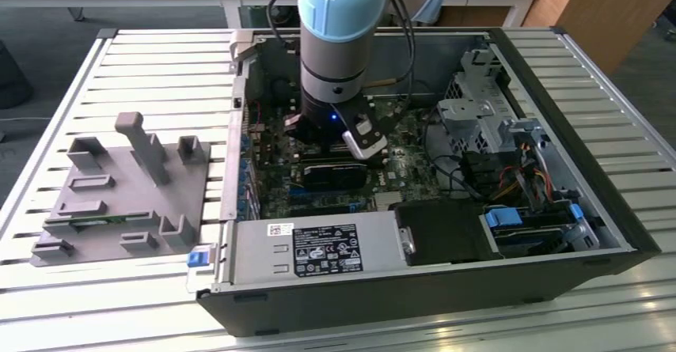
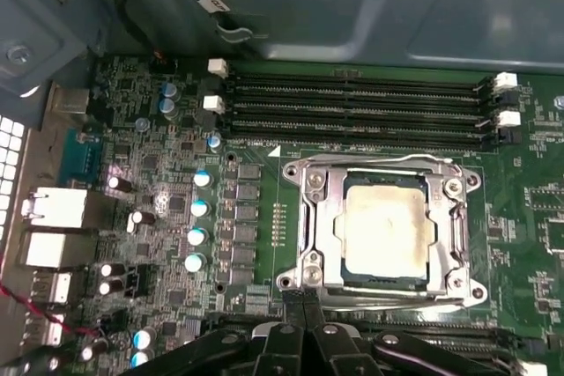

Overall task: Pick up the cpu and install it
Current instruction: 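Install the second cpu locking lever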

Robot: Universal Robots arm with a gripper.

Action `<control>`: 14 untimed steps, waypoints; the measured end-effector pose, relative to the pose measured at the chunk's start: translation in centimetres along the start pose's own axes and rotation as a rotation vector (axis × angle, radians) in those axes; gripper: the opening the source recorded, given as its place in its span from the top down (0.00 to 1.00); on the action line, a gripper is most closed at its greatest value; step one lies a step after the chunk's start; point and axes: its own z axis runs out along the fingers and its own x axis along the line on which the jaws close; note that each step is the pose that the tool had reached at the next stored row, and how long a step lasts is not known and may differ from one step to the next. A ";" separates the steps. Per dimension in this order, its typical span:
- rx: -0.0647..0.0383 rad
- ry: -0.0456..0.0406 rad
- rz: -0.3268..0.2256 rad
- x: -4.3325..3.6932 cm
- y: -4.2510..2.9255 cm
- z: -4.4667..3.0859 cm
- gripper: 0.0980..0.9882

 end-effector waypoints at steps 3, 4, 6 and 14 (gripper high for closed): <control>-0.007 -0.0001 0.000 0.13 -0.05 0.19 0.99; -0.011 -0.0004 0.000 0.20 -0.05 0.23 0.99; -0.018 -0.0005 0.000 0.32 -0.06 0.30 0.99; -0.036 -0.0010 0.000 0.66 -0.12 0.75 0.99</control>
